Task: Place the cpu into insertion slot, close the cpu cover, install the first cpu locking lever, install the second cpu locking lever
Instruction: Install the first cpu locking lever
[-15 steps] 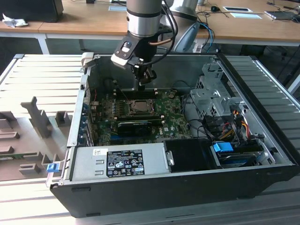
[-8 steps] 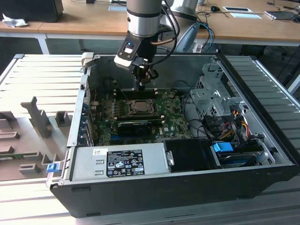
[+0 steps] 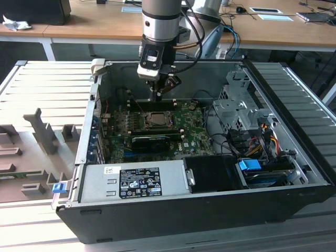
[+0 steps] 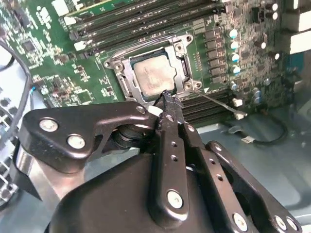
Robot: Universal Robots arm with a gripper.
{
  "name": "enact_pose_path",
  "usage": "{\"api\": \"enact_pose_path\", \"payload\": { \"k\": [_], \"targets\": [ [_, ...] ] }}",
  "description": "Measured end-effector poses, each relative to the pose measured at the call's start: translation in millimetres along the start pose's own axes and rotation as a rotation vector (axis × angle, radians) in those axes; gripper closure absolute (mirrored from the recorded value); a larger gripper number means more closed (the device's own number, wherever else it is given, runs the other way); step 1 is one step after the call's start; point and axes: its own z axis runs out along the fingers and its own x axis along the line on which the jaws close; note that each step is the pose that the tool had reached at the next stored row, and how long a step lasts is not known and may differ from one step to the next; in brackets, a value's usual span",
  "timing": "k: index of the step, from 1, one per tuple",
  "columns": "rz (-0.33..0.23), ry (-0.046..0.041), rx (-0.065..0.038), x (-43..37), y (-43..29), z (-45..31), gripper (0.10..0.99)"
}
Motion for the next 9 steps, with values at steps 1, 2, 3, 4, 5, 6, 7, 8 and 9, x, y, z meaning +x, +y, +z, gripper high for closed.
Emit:
{"api": "enact_pose_path", "payload": {
  "k": [1, 2, 3, 4, 5, 6, 7, 8, 9],
  "targets": [
    [-0.066, 0.0004, 0.001, 0.0, 0.0, 0.2, 0.980],
    [-0.128, 0.0005, 0.002, 0.0, 0.0, 0.2, 0.980],
    [-0.187, 0.0010, 0.003, 0.0, 0.0, 0.2, 0.980],
    [-0.241, 0.0016, 0.004, 0.0, 0.0, 0.2, 0.980],
    [-0.255, 0.0017, 0.004, 0.0, 0.0, 0.2, 0.980],
    [-0.269, 0.0019, 0.004, 0.0, 0.0, 0.2, 0.980],
    [-0.284, 0.0020, 0.004, 0.0, 0.0, 0.2, 0.980],
    [-0.297, 0.0021, 0.004, 0.0, 0.0, 0.2, 0.980],
    [-0.313, 0.0023, 0.005, 0.0, 0.0, 0.2, 0.980]
  ]
}}
